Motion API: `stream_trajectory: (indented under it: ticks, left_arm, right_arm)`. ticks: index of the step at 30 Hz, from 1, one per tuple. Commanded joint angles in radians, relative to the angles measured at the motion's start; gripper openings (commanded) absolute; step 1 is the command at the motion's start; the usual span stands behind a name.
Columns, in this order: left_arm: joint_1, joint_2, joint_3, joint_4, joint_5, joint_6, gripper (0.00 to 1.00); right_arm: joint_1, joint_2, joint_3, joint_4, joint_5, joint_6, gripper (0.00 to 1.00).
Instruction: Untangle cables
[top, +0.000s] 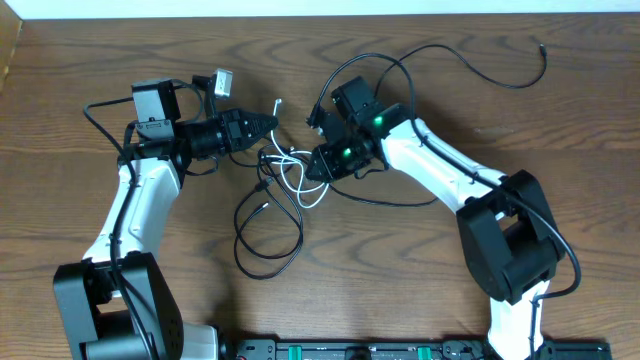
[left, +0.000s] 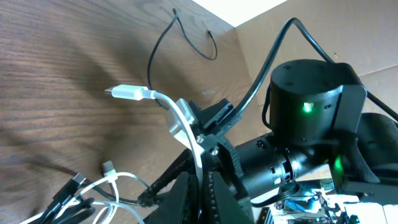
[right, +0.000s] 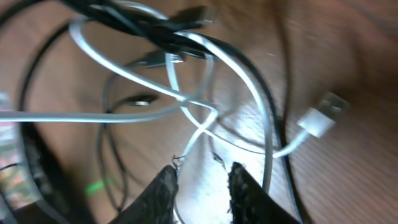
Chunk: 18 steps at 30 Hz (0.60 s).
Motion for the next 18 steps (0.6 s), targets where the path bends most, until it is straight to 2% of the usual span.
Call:
stream_trajectory:
  ticks: [1,4,11,13,18]
  left_arm:
    - [-0.004,-0.006,0.011,-0.002,0.004,0.025,0.07]
    - [-0.004,-0.006,0.011,-0.002,-0.020,0.025,0.07]
    - [-0.004,-0.006,0.011,-0.002,-0.032,0.025,0.07]
    - [-0.004,-0.006,0.011,-0.002,-0.032,0.025,0.08]
    - [-0.004,-0.006,0.011,-0.002,-0.032,0.025,0.07]
  right_arm:
    - [0.003,-0.003,0.000,-0.012,0.120,0.029,0.37]
    - [-0.004,-0.003,0.000,-0.008,0.113,0.029,0.53]
    - [-0.077,-0.003,0.003,-0.028,0.105,0.101,0.55]
    - [-0.097,-0.003,0.003,-0.037,0.087,0.093,0.59]
    - [-0.129,-0.003,0.003,-0.051,-0.098,0.020,0.70]
